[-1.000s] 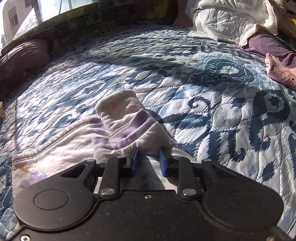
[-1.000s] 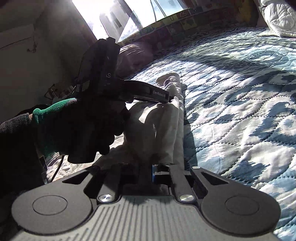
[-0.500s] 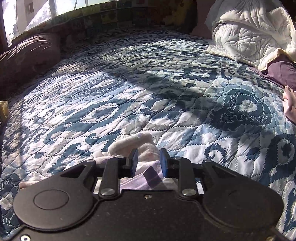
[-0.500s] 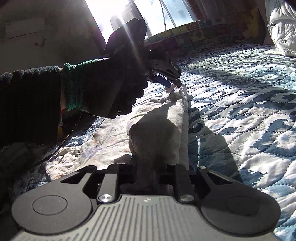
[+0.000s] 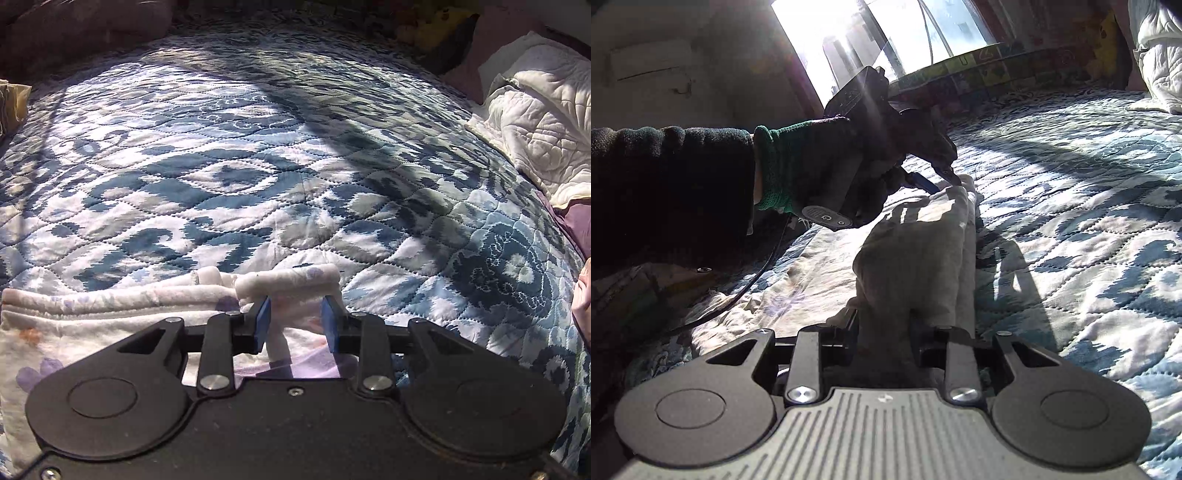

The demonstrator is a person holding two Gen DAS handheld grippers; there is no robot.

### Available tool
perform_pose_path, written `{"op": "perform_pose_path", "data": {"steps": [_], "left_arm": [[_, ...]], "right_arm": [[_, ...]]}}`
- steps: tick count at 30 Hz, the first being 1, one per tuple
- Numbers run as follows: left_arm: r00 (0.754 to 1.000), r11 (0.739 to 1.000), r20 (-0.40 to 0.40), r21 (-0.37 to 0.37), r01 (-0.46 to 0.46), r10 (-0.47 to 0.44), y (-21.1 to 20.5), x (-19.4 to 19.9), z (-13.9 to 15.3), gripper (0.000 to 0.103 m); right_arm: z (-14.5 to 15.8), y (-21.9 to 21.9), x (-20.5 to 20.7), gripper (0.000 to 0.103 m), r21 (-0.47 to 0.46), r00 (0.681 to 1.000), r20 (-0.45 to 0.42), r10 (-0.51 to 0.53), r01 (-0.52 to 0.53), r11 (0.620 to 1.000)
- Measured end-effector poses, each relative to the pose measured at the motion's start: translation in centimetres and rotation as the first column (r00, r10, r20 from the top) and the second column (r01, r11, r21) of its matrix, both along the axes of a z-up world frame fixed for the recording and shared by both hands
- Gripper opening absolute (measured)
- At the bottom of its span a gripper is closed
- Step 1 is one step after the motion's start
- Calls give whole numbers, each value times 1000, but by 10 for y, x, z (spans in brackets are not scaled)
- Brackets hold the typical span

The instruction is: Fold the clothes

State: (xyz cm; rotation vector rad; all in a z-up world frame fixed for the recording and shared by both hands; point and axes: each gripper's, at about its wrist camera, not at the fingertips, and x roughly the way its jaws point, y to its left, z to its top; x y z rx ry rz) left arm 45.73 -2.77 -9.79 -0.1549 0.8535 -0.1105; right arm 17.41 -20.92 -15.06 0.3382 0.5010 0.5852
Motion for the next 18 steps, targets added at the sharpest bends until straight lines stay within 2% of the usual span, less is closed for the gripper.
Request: {"op": "perform_pose_path", "data": {"steps": [4,9,10,14,16,18], "left_arm": [[995,996,74,-63,-65,70,39,-46,30,39],[985,986,96,-99,-137,147,114,-143,53,44],[982,983,99,-108,-149,160,126,-158,53,49],[962,963,90,-109,-248,258,185,-235,43,51],[945,943,62,-114,-314,322,212,-269,30,51],[919,910,33,-160,-383,393,239,-300,16,51]], "right_arm": [[10,-5,-10,35,-7,998,57,-32,33,999],[13,-22,-17,36,21,991,60,-118,117,993],[11,-28,-17,36,28,989,43,-140,139,990],[-1,-43,-23,36,64,977,-45,-208,210,976],[-7,-48,-29,37,82,969,-90,-228,235,968],[-11,-51,-33,38,92,964,-128,-233,246,965]]}}
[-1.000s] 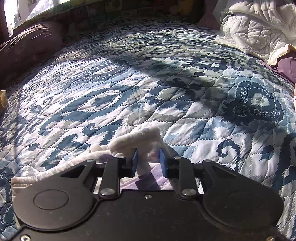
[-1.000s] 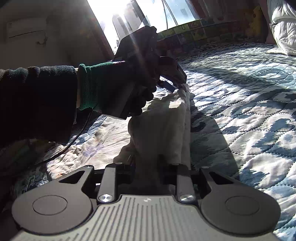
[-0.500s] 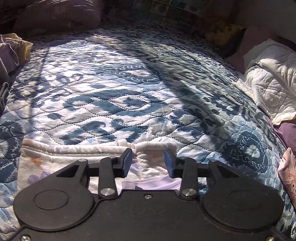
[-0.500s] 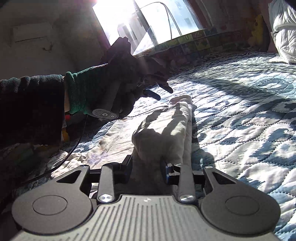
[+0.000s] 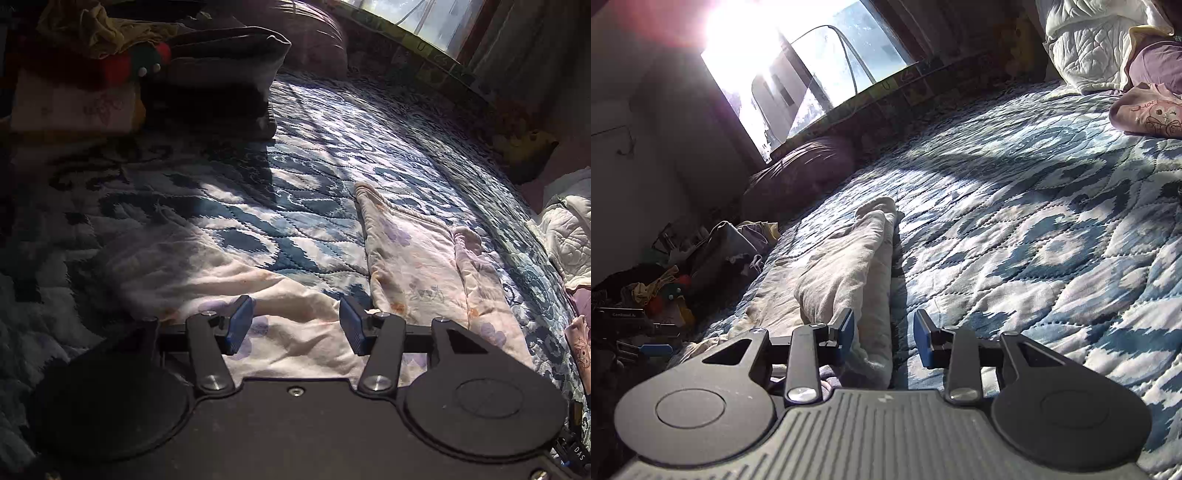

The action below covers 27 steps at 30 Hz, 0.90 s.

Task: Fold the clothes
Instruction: 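Grasp the garment end with the left tool and lift it while the right tool holds the fold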

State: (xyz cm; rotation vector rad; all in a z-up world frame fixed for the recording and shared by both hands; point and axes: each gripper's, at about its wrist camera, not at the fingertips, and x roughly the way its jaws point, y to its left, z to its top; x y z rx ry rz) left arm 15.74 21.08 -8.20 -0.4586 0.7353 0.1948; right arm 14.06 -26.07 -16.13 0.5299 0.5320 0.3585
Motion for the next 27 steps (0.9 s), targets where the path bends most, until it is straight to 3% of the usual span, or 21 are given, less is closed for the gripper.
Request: {"op": "perform_pose_path", "data": {"steps": [5,10,14,18,20,21,23,27], "left_arm": [[988,974,-35,-169,-152,148,48,-47,-30,51],[982,946,-28,-266,-185,184,67,-52,-44,53],[966,903,2,-354,-242,260,81,-44,-56,53],[952,902,35,-331,-276,304,82,-30,-57,48],[949,905,35,-314,-288,314,82,-23,-53,17],[949,907,35,-304,-290,315,82,-20,-50,11],[954,930,89,-265,-255,287,72,-17,-34,6],[965,983,204,-109,-146,166,27,-10,13,6]], "right_arm": [[-1,9,-11,38,-44,999,-27,17,-18,999],[17,40,-33,38,-178,991,71,112,-98,979],[27,72,-49,38,-255,963,134,236,-197,947],[29,94,-54,37,-302,929,158,334,-277,912],[31,98,-53,37,-291,920,166,356,-299,909],[32,98,-51,37,-280,918,171,359,-304,911],[34,96,-47,37,-250,916,186,356,-306,918],[37,83,-28,37,-143,926,205,316,-291,946]]}}
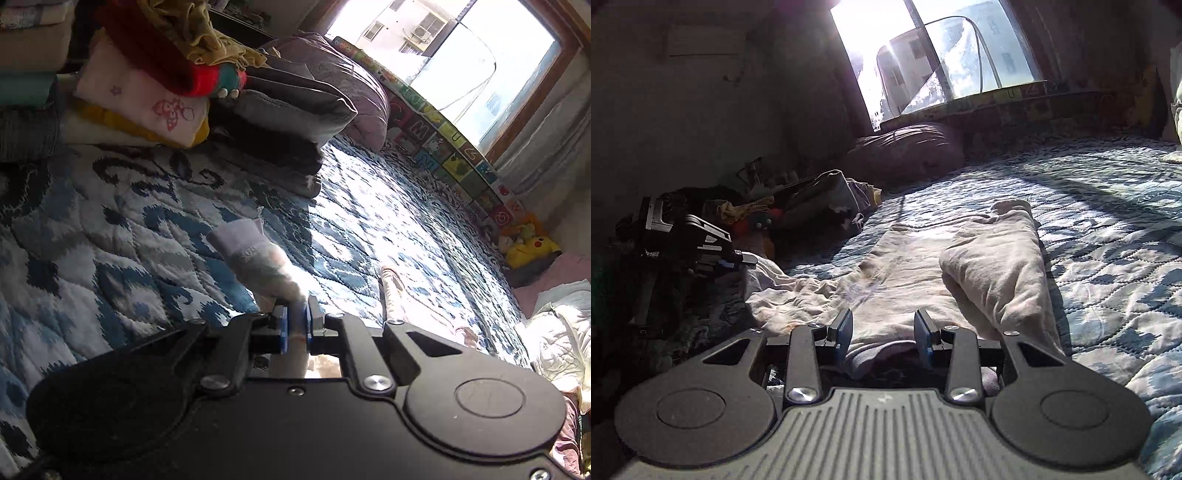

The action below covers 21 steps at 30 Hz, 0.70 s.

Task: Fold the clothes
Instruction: 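Grasp the garment end with the left tool and lift it while the right tool holds the fold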

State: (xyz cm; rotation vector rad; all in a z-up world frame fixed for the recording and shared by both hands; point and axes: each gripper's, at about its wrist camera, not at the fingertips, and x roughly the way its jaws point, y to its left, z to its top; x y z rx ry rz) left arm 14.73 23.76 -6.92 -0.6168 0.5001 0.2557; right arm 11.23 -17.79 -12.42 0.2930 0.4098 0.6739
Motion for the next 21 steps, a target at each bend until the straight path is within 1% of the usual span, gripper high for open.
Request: {"op": "perform_pose_path", "data": {"steps": [2,4,5,6,8,9,10,12,14,16,19,21], "left_arm": [[998,996,43,74,51,-54,-29,4,23,6],[991,983,79,156,94,-107,-62,7,44,6],[986,977,95,180,116,-135,-77,9,51,6],[980,969,111,204,138,-163,-92,10,59,6],[965,949,131,250,190,-228,-126,17,69,6],[957,935,132,284,212,-258,-143,22,72,6],[951,922,130,312,227,-279,-155,25,73,6],[934,877,119,399,266,-338,-192,29,75,6],[918,847,108,439,302,-383,-217,34,72,6],[906,814,87,480,327,-415,-242,36,66,6],[888,773,52,517,368,-458,-271,40,54,6],[877,739,27,551,388,-480,-286,44,45,6]], "right_arm": [[2,-10,9,37,50,1000,-7,-17,17,999],[4,-26,17,37,126,999,-26,-34,37,991],[5,-34,21,38,165,998,-37,-41,47,985],[5,-43,25,38,214,998,-52,-45,55,975],[2,-64,35,43,314,994,-94,-59,86,945],[0,-71,39,45,350,992,-111,-64,100,931],[-3,-83,44,47,402,987,-139,-76,126,907],[-10,-99,51,48,471,979,-184,-87,166,866],[-19,-112,57,51,536,968,-237,-86,204,819],[-24,-120,60,52,578,962,-263,-74,218,786],[-22,-121,65,53,589,966,-254,-58,202,783],[-21,-119,68,57,593,968,-248,-40,184,784]]}}
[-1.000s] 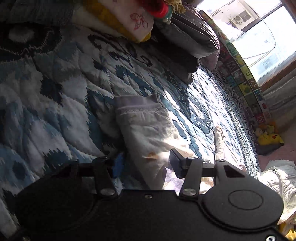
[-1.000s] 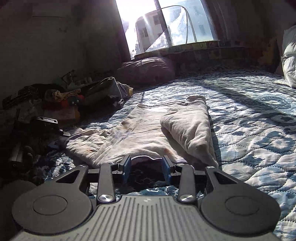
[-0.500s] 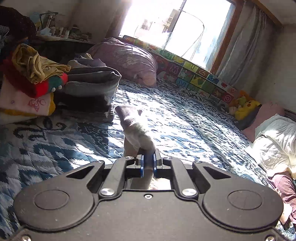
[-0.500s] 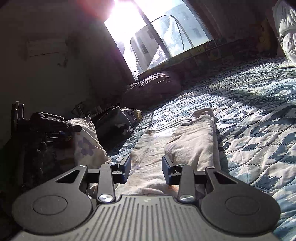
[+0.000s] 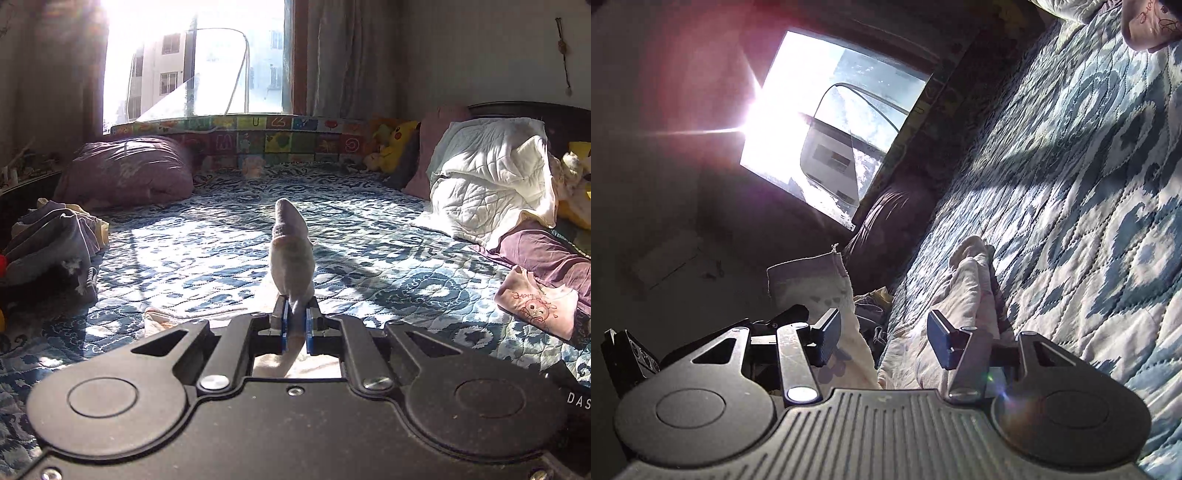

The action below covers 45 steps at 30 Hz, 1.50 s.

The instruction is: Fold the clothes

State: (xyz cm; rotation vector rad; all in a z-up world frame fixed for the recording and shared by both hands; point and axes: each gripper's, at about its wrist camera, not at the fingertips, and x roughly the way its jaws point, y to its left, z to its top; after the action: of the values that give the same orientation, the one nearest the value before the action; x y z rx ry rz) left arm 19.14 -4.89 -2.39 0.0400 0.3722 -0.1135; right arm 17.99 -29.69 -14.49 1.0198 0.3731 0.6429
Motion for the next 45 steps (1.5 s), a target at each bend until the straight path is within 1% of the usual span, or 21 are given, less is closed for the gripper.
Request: {"op": "perform_pose_path", "data": {"steps": [2,6,9,14,17,20,21,22,24,25,27,29,30,31,32,33,34,36,41,42,45], "left_arm": [[1000,999,-3,48,21,-20,-15,1,-9,6],[997,984,-4,158,77,-78,-44,-1,-27,6],[994,972,-21,207,108,-106,-56,0,-42,6],[987,956,-52,246,158,-150,-66,3,-60,6],[979,946,-82,255,200,-185,-70,4,-71,6],[963,920,-106,286,268,-248,-77,-2,-81,7],[956,909,-114,300,291,-269,-79,-5,-83,9],[951,905,-120,295,307,-284,-76,-11,-82,18],[941,896,-130,288,338,-313,-69,-22,-78,25],[941,895,-127,291,337,-313,-60,-30,-74,30],[952,906,-117,293,304,-282,-40,-46,-66,30],[966,925,-108,281,255,-234,-14,-59,-59,30],[975,936,-102,276,217,-196,0,-65,-57,30],[983,950,-103,259,175,-153,16,-68,-55,30],[987,964,-120,230,136,-111,30,-68,-55,31],[988,975,-139,202,95,-67,45,-68,-56,31],[987,984,-162,175,44,-15,58,-65,-57,31],[978,991,-203,131,-20,47,75,-59,-59,31],[969,997,-237,45,-62,71,85,-48,-61,31],[967,998,-247,26,-62,66,85,-47,-62,31],[958,1000,-284,20,-24,29,74,-45,-69,30]], "right_arm": [[0,0,4,60,12,1000,0,6,-6,1000],[-3,-5,13,60,47,1000,-11,1,0,999],[-11,-11,22,60,87,999,-42,-12,15,996],[-34,-19,39,64,173,991,-133,-18,41,984],[-39,-17,47,68,192,990,-141,5,23,981],[-42,-9,54,73,189,987,-156,39,-9,982],[-44,-6,55,73,183,985,-167,44,-12,983],[-46,-3,56,73,173,982,-186,44,-11,985],[-51,1,58,73,158,975,-218,46,-11,987],[-52,4,58,73,146,972,-231,48,-14,989],[-51,8,59,73,123,970,-236,52,-23,992],[-50,13,59,69,86,971,-236,46,-27,996],[-49,16,59,63,67,972,-230,35,-20,998],[-48,20,58,45,41,975,-222,25,-16,999],[-46,23,59,23,8,977,-213,17,-16,1000],[-43,27,58,17,-19,980,-200,12,-16,1000],[-36,30,57,14,-42,987,-163,8,-15,999],[-24,32,52,12,-26,995,-97,21,-24,999],[1,20,46,12,31,999,43,32,-34,999],[1,17,47,12,28,999,41,32,-33,999],[-8,5,50,12,-3,1000,-28,6,-6,1000]]}}
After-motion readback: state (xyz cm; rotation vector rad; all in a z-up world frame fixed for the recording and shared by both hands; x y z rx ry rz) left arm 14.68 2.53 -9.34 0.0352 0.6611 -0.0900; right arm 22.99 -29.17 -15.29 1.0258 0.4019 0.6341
